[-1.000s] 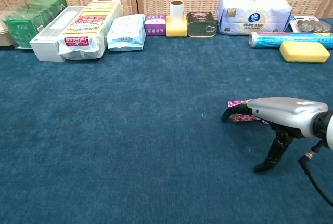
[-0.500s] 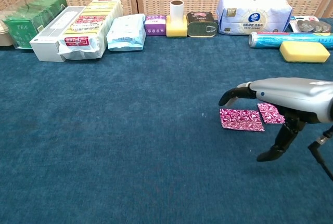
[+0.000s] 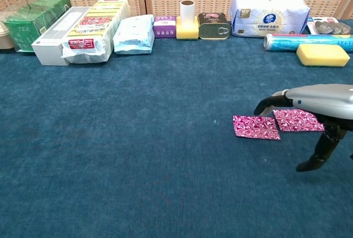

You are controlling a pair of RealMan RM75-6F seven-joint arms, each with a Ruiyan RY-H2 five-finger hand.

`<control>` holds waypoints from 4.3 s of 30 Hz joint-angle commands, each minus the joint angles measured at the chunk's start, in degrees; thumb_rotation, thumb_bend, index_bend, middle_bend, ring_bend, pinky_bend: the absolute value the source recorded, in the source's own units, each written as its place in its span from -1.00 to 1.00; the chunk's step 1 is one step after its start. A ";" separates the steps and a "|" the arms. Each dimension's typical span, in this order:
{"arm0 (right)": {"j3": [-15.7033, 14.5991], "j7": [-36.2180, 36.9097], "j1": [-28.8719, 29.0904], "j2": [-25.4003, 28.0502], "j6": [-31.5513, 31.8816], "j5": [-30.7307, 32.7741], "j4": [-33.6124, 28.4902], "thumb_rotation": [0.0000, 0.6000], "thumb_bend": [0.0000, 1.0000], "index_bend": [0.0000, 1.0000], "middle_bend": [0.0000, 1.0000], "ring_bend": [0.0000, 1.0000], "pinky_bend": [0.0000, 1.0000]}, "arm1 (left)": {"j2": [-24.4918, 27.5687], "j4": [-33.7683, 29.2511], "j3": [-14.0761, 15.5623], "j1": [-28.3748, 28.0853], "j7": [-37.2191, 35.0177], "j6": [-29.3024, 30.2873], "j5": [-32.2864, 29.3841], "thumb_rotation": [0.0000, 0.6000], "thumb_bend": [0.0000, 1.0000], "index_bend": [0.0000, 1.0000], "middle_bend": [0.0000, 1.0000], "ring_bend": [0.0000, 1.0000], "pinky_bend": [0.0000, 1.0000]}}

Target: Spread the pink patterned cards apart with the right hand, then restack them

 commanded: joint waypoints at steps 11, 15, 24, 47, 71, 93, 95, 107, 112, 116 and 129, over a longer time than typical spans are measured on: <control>-0.20 0.61 -1.71 1.72 3.40 -0.44 3.81 1.00 -0.87 -0.71 -0.50 -0.82 -0.95 | -0.02 -0.09 0.13 -0.11 0.25 -0.20 0.11 1.00 -0.73 -1.00 -1.00 -1.00 -0.86; -0.60 1.03 -2.10 2.69 3.34 -0.62 3.61 1.00 -0.87 -0.71 -0.48 -0.80 -0.94 | -0.04 -0.21 0.13 -0.20 0.44 -0.37 0.02 1.00 -0.73 -1.00 -1.00 -1.00 -0.86; -1.47 1.23 -2.46 3.79 2.14 1.08 3.72 1.00 -0.87 -0.71 -0.47 -0.80 -0.92 | 0.02 -0.33 0.26 -0.21 0.51 -0.44 0.11 1.00 -0.73 -1.00 -1.00 -1.00 -0.86; -0.46 0.86 0.07 0.02 -1.39 6.52 7.46 1.00 -0.87 -0.70 -0.47 -0.80 -0.92 | 0.33 -0.11 0.44 -0.19 -0.39 -0.45 0.43 1.00 -0.73 -1.00 -1.00 -1.00 -0.86; 1.96 -0.85 3.19 -3.32 -0.19 10.51 7.63 1.00 -0.87 -0.70 -0.62 -0.86 -0.92 | 0.39 -0.08 0.42 -0.13 -0.60 -0.29 0.41 1.00 -0.73 -1.00 -1.00 -1.00 -0.86; 1.11 -4.04 3.81 -1.77 4.17 10.03 3.83 1.00 -0.86 -0.70 -0.68 -0.88 -0.92 | 0.48 0.06 0.40 -0.15 -1.02 -0.31 0.41 1.00 -0.73 -1.00 -1.00 -1.00 -0.86; 0.89 -4.34 3.46 -2.02 5.27 9.45 4.77 1.00 -0.86 -0.70 -0.74 -0.91 -0.92 | 0.49 0.06 0.40 -0.24 -0.97 -0.46 0.44 1.00 -0.73 -1.00 -1.00 -1.00 -0.86; 1.23 -2.57 1.12 -4.21 8.53 6.96 11.36 1.00 -0.83 -0.56 -0.86 -0.96 -0.92 | 0.31 -0.25 0.55 -0.28 -0.15 -0.55 0.54 1.00 -0.73 -1.00 -1.00 -1.00 -0.86; 1.35 -1.59 0.50 -5.70 8.47 5.60 13.84 1.00 -0.81 -0.53 -0.86 -0.95 -0.92 | 0.25 -0.33 0.60 -0.27 0.03 -0.55 0.56 1.00 -0.73 -1.00 -1.00 -1.00 -0.86; 1.65 -2.04 0.40 -6.89 8.05 5.98 15.61 1.00 -0.81 -0.51 -0.86 -0.96 -0.92 | 0.29 -0.29 0.66 -0.19 -0.09 -0.44 0.68 1.00 -0.73 -1.00 -1.00 -1.00 -0.86; 2.79 -2.21 0.27 -8.96 5.76 7.69 18.85 1.00 -0.80 -0.42 -0.86 -0.95 -0.90 | 0.45 -0.16 0.57 -0.20 -0.62 -0.52 0.43 1.00 -0.73 -1.00 -1.00 -1.00 -0.86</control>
